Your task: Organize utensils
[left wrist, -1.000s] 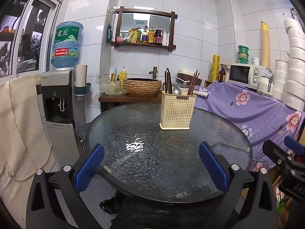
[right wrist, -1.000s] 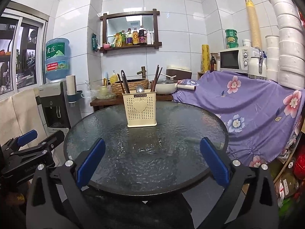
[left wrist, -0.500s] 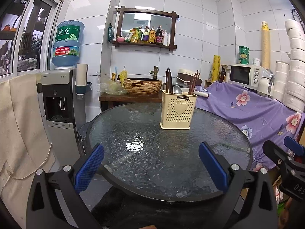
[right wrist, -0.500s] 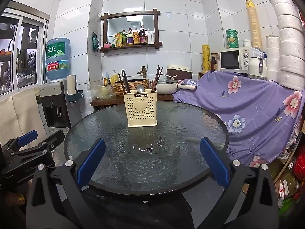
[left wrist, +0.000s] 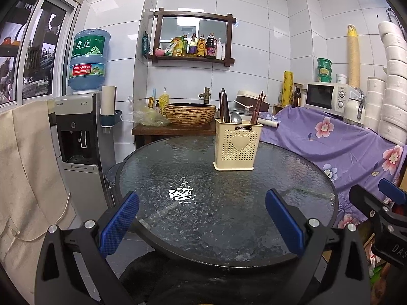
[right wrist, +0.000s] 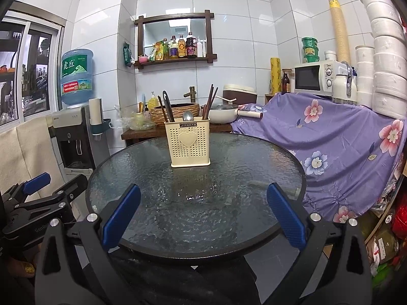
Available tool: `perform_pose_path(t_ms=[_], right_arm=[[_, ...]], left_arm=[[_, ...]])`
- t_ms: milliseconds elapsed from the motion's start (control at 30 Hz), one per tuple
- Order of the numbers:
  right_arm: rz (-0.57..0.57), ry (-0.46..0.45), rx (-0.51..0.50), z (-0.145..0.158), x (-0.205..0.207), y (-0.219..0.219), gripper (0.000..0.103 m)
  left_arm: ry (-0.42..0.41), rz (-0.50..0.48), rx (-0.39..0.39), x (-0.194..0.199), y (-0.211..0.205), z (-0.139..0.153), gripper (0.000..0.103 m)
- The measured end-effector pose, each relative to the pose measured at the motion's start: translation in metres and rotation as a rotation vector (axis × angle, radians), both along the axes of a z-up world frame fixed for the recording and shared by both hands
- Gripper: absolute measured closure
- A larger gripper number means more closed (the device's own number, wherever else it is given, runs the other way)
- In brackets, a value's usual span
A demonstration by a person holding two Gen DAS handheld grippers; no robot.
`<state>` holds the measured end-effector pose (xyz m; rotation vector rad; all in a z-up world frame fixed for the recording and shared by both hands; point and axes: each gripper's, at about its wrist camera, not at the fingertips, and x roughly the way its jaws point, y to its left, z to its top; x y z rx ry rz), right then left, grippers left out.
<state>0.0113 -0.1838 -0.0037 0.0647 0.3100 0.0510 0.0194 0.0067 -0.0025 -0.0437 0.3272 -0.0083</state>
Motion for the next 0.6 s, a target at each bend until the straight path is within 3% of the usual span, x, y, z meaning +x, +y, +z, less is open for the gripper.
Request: perform_pose_path(t_ms=[600], right_arm=[[0.002, 0.004, 0.001, -0.0014, 0.0, 0.0012, 0.005]], left_arm=[[-0.003, 0.008, 0.011, -0.0027, -0.0054, -0.001, 0.006]])
